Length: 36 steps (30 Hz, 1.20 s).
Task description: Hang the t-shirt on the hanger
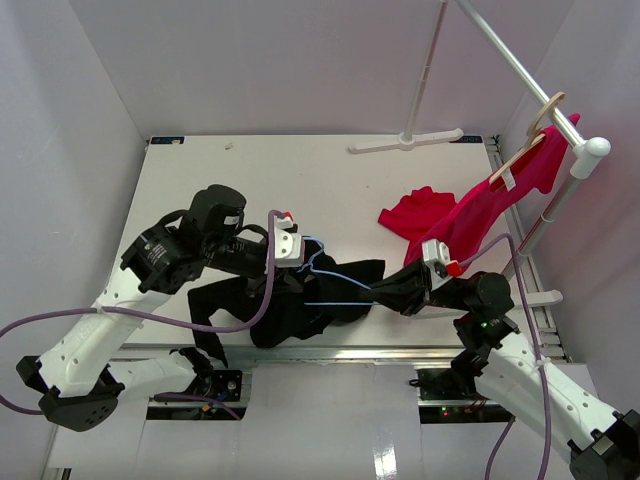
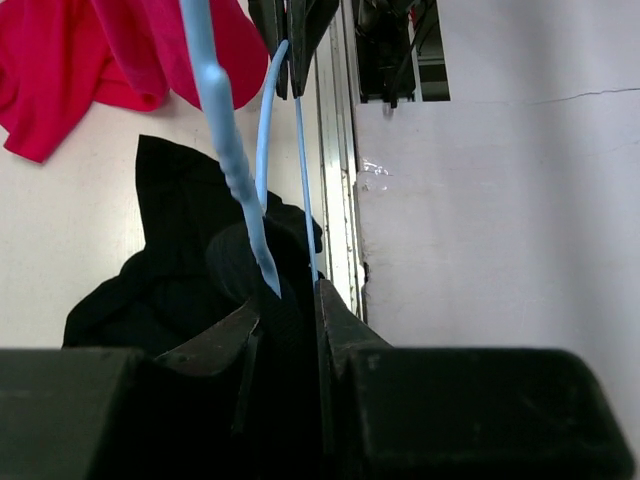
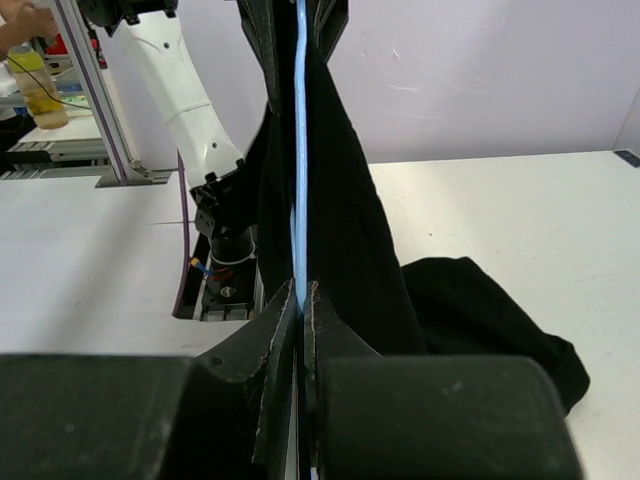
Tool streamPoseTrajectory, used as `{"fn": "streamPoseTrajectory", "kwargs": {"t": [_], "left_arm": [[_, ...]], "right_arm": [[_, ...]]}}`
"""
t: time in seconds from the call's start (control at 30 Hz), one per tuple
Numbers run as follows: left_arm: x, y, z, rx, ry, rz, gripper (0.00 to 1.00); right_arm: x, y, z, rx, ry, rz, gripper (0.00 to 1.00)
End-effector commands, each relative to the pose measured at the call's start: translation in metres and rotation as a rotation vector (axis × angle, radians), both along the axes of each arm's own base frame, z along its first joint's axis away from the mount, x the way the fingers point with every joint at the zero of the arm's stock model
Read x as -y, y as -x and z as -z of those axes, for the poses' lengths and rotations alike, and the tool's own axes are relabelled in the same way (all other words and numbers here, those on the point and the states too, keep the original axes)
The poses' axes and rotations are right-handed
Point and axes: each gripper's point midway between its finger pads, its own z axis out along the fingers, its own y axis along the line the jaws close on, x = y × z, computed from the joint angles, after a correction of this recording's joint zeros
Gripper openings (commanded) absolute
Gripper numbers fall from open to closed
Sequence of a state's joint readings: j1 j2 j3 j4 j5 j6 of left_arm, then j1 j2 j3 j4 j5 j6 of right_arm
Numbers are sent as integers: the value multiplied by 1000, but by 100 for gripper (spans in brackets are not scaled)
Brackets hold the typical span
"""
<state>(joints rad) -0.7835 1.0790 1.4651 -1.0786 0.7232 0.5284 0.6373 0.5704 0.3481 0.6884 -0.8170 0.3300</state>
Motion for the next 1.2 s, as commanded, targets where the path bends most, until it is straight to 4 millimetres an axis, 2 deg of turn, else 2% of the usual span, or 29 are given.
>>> {"fn": "streamPoseTrajectory", "kwargs": {"t": [0.0, 0.03, 0.17, 0.23, 0.3, 0.43, 0.47, 0.5, 0.63, 0.8, 0.97, 1.0, 1.07, 1.17], "left_arm": [[11, 3, 1, -10, 37, 55, 10], [12, 1, 1, -12, 36, 49, 1], [14, -31, -2, 21, 19, -122, 0], [9, -38, -5, 42, 32, -196, 0], [1, -44, -12, 82, 61, -265, 0], [-17, -59, -37, 139, 154, -449, 0], [-22, -62, -44, 127, 177, -505, 0], [-26, -64, -49, 109, 196, -552, 0], [-26, -59, -44, 44, 170, -557, 0], [-38, -70, -44, 25, 196, -689, 0], [-50, -85, -44, 41, 278, -824, 0], [-51, -85, -51, 42, 313, -832, 0], [-57, -92, -41, 39, 321, -894, 0], [-62, -99, -35, 46, 327, -947, 0]], "right_arm": [[2, 2, -49, 100, -124, 3, 8], [0, 0, -48, 95, -120, 2, 8], [-3, -9, -41, 78, -96, 30, 9], [-3, -20, -39, 53, -72, 86, 13], [-3, -31, -36, 15, -41, 139, 25], [8, -53, -44, -37, -56, 297, 49], [10, -56, -46, -47, -61, 322, 52], [13, -59, -49, -57, -65, 346, 54], [19, -64, -62, -78, -88, 394, 57], [23, -68, -75, -80, -139, 423, 64], [11, -81, -66, -172, -137, 411, 69], [9, -85, -62, -197, -129, 412, 69], [2, -92, -58, -237, -128, 417, 70], [-9, -105, -50, -284, -105, 468, 70]]}}
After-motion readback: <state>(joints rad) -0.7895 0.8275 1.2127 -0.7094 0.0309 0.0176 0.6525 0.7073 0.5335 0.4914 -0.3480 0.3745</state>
